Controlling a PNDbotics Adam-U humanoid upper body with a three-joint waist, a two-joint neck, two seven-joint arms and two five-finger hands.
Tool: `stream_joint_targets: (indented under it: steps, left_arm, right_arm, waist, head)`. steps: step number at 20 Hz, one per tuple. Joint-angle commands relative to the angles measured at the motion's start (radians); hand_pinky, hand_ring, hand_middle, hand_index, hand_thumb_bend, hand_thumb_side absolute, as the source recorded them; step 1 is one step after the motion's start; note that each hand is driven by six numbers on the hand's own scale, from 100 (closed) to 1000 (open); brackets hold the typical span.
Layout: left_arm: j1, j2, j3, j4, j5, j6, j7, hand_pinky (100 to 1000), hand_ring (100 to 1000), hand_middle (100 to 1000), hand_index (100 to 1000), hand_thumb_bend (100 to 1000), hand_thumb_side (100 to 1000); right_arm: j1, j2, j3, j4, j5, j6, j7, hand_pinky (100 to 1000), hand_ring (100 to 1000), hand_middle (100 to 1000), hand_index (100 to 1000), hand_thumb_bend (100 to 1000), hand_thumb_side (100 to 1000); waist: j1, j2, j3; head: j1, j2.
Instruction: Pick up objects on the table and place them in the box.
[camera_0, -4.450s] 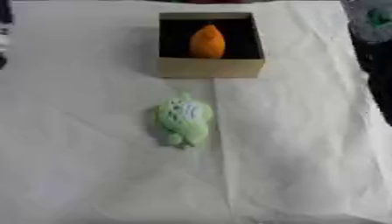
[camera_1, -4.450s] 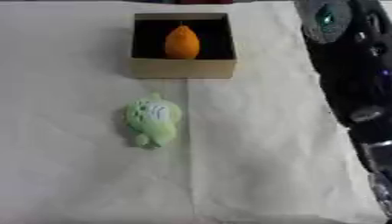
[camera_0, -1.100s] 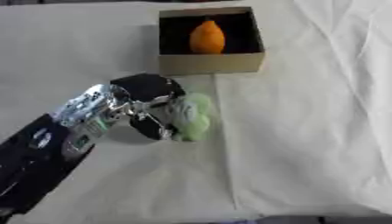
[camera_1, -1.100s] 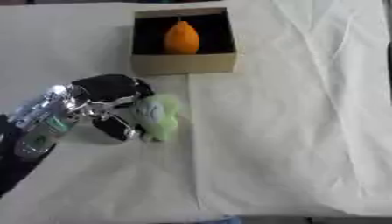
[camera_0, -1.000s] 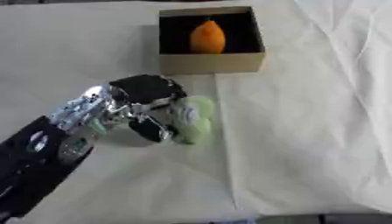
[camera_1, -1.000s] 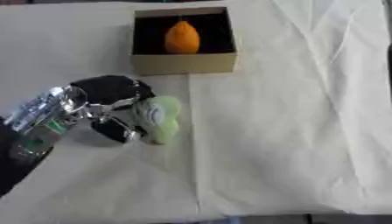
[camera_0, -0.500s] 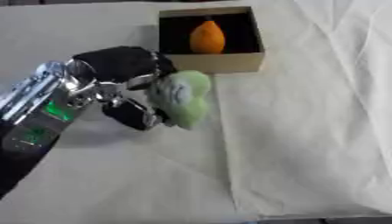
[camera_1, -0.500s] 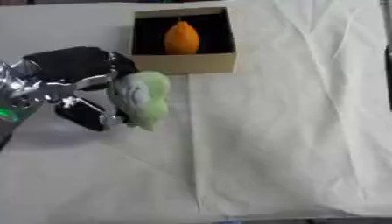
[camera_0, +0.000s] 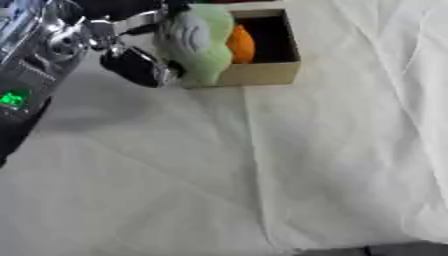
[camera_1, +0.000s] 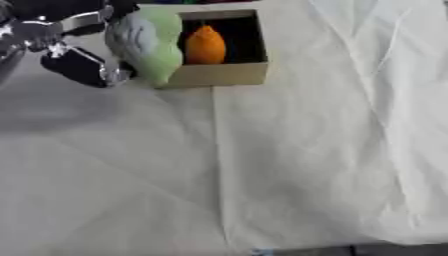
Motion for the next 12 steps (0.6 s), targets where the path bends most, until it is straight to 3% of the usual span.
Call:
stream_joint_targets:
  steps: [1, 12]
  left_arm:
    - [-0.055, -0.012, 0.028, 0.095, -0.025, -0.03, 0.041, 736, 689, 706, 857, 100, 255]
    - [-0.192, -0.131, 0.091, 0.438, -0.142, -0.118, 0.148, 740, 681, 705, 859, 100, 265]
  right_arm:
    - [-0.025, -0.012, -0.008, -0.027, -0.006, -0.003, 0.002, 832, 865, 773, 800, 100, 705]
    - [-0.058, 0.021, -0.005, -0.03, 0.001, -0.008, 0.016, 834, 867, 771, 800, 100, 715]
  waist:
    - [0.0, -0.014, -0.005]
    - [-0.003, 0.015, -0.038]
  head:
    - [0.017, -0.02]
    - [0.047, -0.05]
